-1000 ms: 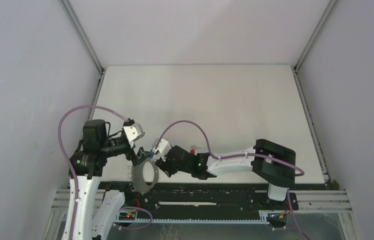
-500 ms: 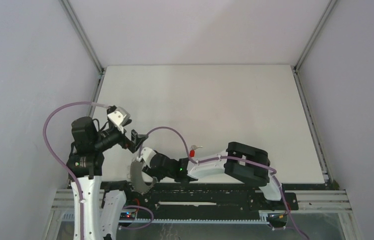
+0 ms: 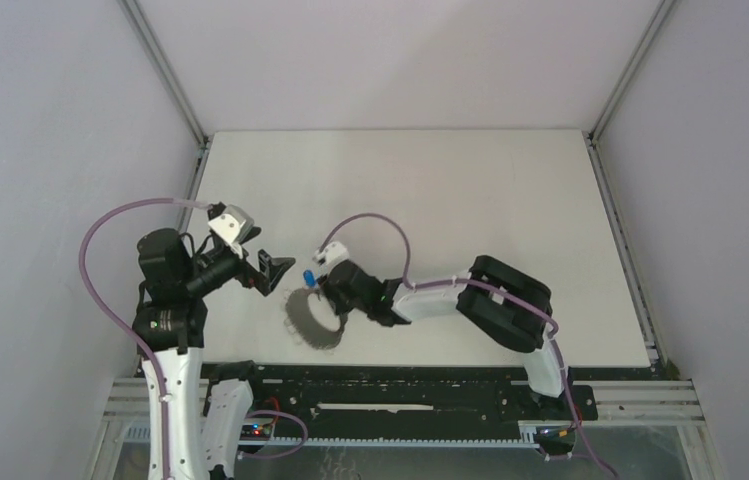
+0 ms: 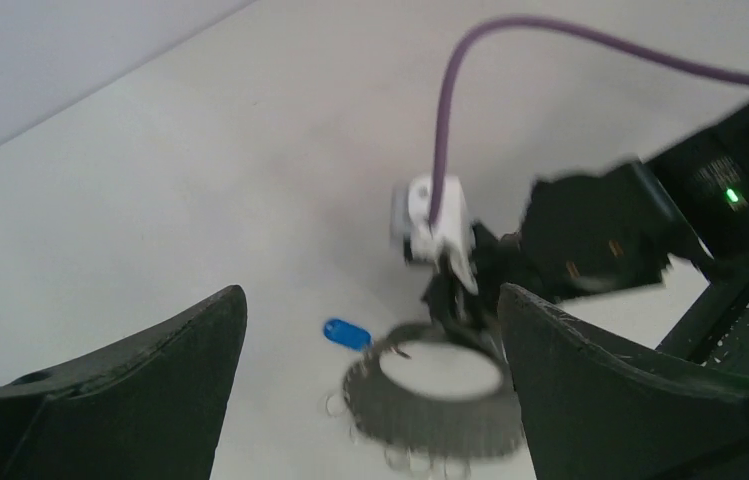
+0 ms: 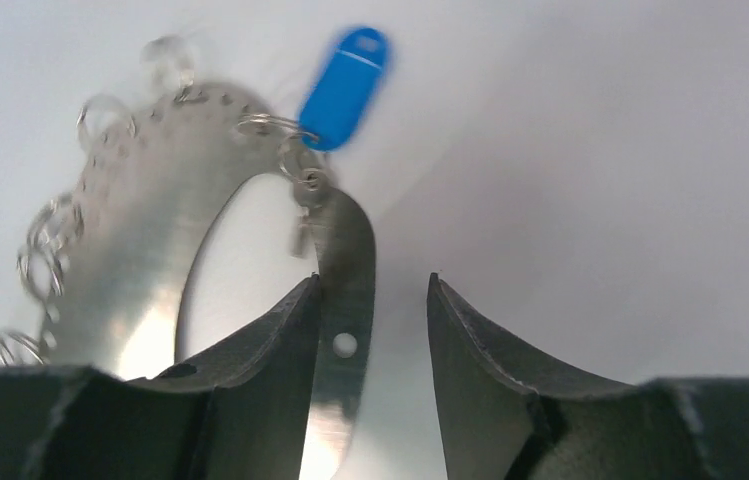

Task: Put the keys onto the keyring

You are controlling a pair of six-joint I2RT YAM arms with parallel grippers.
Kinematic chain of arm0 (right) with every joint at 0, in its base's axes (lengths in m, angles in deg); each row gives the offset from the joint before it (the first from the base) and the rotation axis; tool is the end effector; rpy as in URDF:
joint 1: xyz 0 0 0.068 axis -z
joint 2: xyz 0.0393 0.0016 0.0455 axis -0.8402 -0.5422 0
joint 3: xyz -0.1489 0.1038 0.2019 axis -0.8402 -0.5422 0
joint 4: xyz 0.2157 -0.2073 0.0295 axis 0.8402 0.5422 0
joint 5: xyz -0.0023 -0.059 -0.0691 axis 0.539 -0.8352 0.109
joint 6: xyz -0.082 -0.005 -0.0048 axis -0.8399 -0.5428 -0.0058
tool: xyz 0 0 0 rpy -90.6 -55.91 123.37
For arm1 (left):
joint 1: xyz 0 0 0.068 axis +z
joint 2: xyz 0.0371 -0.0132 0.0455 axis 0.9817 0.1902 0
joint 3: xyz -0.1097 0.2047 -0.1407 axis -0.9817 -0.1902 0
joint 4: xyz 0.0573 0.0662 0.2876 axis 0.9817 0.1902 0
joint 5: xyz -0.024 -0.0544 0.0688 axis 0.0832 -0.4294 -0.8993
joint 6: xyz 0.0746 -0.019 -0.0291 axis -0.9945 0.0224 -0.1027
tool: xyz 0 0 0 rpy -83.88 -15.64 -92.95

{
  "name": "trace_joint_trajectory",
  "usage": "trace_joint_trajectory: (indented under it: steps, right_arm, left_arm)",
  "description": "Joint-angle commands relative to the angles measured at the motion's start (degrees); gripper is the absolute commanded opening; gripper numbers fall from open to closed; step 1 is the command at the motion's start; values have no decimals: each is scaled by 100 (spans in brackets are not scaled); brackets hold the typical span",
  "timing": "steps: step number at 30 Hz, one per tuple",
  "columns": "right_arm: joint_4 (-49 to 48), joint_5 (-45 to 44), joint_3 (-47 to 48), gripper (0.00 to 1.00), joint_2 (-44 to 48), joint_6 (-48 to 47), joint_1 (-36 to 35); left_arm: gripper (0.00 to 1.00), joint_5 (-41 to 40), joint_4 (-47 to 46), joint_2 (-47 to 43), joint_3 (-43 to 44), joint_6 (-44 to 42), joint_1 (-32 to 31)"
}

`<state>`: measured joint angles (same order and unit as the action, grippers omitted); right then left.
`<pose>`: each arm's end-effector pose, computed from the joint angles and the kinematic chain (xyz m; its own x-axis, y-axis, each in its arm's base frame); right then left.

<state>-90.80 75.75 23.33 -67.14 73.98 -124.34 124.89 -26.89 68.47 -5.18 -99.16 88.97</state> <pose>0.2045 0.4414 0.0806 -0.3950 -0.4264 -0.8138 -0.7551 0.6552 0.0231 0.1885 -0.0213 0.3579 -0.1470 0.1905 -0.9706 0.6568 0.7525 0.0482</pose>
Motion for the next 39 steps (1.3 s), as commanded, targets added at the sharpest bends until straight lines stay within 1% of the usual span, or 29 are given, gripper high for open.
trace_joint_trajectory:
  steps: [1, 2, 4, 6, 8, 11, 14, 17, 20, 23, 25, 29, 30, 32, 33, 37, 39]
  right_arm:
    - [440, -61, -382, 51, 197, 928, 1024]
    - [459, -41, -421, 50, 251, 1042, 1149]
    - [509, -43, -465, 50, 352, 1227, 1341]
    - [537, 9, -500, 49, 454, 1348, 1458]
    - [473, 90, -560, 49, 604, 1360, 1479]
    - [473, 282, -574, 49, 691, 1414, 1462]
    - [557, 525, -576, 48, 738, 1625, 1460]
    - [583, 871, -574, 46, 756, 1785, 1423]
    - [521, 1128, -574, 46, 720, 1868, 1265]
    - [580, 1367, -587, 45, 767, 2009, 1187]
    - [422, 1572, -723, 45, 960, 1999, 1208]
    - [80, 1691, -1089, 50, 1622, 1806, 1510]
    - [-49, 1704, -1228, 53, 1864, 1750, 1606]
    - [-350, 1742, -1596, 62, 2258, 1697, 1773]
    - [-479, 1758, -1761, 64, 2417, 1663, 1828]
    - [-741, 1629, -2265, 65, 2979, 1392, 1849]
    - [-851, 1534, -2417, 64, 3175, 1261, 1817]
  left_arm:
    - [98, 298, 371, 154, 453, -559, 37]
    - [97, 362, 754, 203, 483, -900, 40]
    - [95, 379, 1576, 309, 488, -1898, -27]
    - [93, 62, 2318, 406, 377, -2946, -269]
    - [92, -372, 2572, 408, 110, -3476, -656]
    - [91, -866, 2499, 248, -351, -4015, -1391]
    - [91, -1336, 2124, 182, -657, -4072, -2052]
    - [91, -1579, 1994, 234, -843, -4470, -2425]
    - [91, -1589, 1622, 414, -997, -4607, -2496]
    - [91, -1414, 1365, 544, -1199, -4839, -2509]
    - [91, -1390, 1191, 570, -1397, -5109, -2626]
    - [90, -1459, 911, 863, -1658, -5744, -2934]
    - [88, -1473, 854, 1050, -1642, -5845, -3019]
    - [85, -1573, 926, 1516, -1517, -6183, -3169]
    - [83, -1634, 1020, 1776, -1404, -6471, -3214]
    - [75, -1984, 1230, 2504, -1201, -7582, -3290]
    - [70, -2148, 1491, 2883, -957, -7863, -3296]
